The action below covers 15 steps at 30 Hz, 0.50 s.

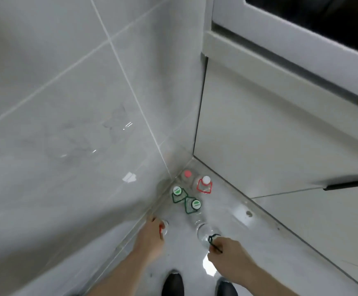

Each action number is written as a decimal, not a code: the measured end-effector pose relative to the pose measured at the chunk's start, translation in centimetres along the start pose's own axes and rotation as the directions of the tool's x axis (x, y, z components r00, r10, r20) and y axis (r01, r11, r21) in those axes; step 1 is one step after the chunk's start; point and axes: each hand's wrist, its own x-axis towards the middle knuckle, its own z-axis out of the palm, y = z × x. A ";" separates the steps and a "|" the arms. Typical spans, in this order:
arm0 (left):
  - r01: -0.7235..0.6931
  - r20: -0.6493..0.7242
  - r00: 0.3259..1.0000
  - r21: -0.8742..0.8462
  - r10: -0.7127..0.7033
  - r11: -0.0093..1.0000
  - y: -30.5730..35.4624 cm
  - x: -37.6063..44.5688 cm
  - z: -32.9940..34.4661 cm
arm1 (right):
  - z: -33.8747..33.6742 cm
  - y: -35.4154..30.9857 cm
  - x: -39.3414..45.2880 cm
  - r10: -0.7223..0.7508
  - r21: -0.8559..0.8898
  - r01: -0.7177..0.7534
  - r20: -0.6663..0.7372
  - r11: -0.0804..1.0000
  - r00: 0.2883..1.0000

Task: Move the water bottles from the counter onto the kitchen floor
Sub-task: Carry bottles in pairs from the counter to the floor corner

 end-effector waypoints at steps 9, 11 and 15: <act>-0.012 -0.008 1.000 -0.027 0.011 1.000 -2.6 7.6 5.9 | 5.3 -0.4 8.3 0.029 0.149 -0.040 0.076 0.988 0.997; -0.030 -0.006 1.000 -0.037 0.030 0.999 -2.9 8.8 6.4 | 6.0 -1.0 9.5 0.031 0.184 -0.048 0.091 0.982 0.995; -0.057 -0.004 0.998 -0.071 0.057 0.996 -2.8 10.2 6.8 | 7.5 -1.9 11.3 0.024 0.249 -0.051 0.112 0.967 0.993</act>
